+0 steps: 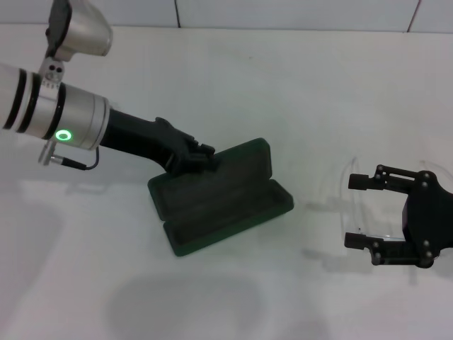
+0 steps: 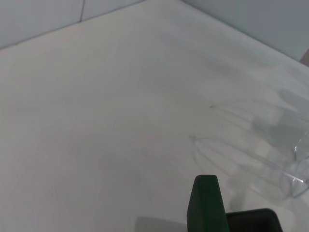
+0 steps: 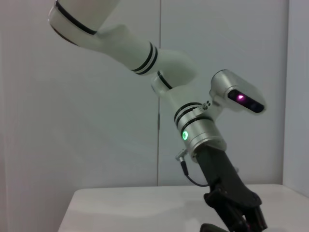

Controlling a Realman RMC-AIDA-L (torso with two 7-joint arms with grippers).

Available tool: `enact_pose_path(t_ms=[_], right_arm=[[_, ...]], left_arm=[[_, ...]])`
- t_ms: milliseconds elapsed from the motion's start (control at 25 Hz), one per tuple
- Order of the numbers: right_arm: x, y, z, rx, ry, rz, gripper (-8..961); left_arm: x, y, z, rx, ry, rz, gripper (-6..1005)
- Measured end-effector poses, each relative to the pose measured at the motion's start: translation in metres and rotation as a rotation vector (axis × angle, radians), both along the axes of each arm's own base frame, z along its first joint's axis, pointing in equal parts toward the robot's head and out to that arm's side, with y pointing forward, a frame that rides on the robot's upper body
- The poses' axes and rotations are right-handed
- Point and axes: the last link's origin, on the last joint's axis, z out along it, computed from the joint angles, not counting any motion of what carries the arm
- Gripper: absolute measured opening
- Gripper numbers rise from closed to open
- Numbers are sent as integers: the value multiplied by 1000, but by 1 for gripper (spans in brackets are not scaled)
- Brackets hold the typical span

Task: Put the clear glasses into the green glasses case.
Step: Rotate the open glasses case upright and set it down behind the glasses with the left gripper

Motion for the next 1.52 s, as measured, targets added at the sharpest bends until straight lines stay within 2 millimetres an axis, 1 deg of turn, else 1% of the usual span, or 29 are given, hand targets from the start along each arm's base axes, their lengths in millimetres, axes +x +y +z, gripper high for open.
enact_pose_path(t_ms=[200, 360, 480, 640, 800, 1000, 1160, 1320, 1520], right_arm=[[0, -1, 0, 1, 0, 5, 753], [3, -4, 0, 1, 5, -3, 752], [4, -5, 1, 3, 5, -6, 751], [4, -5, 1, 4, 5, -5, 750], [5, -7, 0, 2, 5, -8, 749], [6, -8, -1, 1, 7, -13, 748], [8, -12, -2, -2, 12, -25, 747], [11, -16, -4, 8, 12, -27, 746], [11, -18, -5, 7, 15, -29, 745]], left_arm=[[17, 9, -1, 5, -10, -54, 245], [27, 11, -5, -20, -3, -82, 196], [28, 11, -5, -22, -4, -85, 199], [34, 15, -5, -19, -5, -110, 204], [44, 18, -6, -16, -7, -172, 209], [58, 20, -13, -9, -41, -270, 214], [67, 24, -15, 22, -69, -343, 219], [74, 31, -24, 47, -56, -372, 223], [78, 34, -40, 64, -28, -406, 229]])
